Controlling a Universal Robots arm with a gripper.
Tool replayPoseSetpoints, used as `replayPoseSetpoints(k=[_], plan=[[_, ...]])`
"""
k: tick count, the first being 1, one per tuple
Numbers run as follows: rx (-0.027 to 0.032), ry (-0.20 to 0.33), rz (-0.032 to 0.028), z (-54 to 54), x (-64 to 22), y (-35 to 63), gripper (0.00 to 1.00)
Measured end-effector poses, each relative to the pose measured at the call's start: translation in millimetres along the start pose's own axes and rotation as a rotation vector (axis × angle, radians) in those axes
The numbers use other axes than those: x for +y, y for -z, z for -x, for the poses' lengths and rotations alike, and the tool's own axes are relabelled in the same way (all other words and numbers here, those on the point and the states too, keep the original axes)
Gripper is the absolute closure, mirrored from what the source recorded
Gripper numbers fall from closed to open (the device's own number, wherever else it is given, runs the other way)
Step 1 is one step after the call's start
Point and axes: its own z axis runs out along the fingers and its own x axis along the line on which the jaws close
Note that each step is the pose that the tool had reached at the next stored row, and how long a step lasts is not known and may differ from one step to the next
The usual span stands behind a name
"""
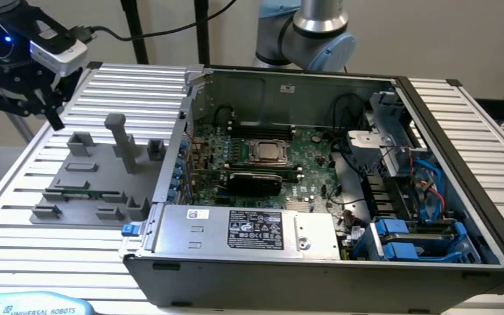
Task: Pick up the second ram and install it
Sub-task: 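Pick up the second ram and move it above second insertion slot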
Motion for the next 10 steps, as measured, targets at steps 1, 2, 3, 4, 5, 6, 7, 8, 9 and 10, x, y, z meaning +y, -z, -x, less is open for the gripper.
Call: replayPoseSetpoints(k=[1,2,3,4,5,6,7,8,9,10], plan=[[0.0009,0.018,0.0003,0.0,0.0,-0.4,0.89],[0.0017,0.035,0.0006,0.0,-0.1,-0.8,0.89],[0.0026,0.054,0.0009,0.0,-0.1,-1.2,0.89],[0.0035,0.072,0.0012,0.0,-0.1,-1.6,0.89],[0.0044,0.09,0.0015,0.0,-0.1,-2.0,0.89],[0.0053,0.108,0.0018,0.0,-0.1,-2.3,0.89],[0.0062,0.127,0.0021,-0.1,-0.1,-2.7,0.89],[0.007,0.145,0.0024,0.0,-0.2,-3.2,0.89],[0.0079,0.163,0.0027,-0.1,-0.2,-3.5,0.89],[0.0088,0.181,0.0031,-0.1,-0.2,-3.9,0.89]])
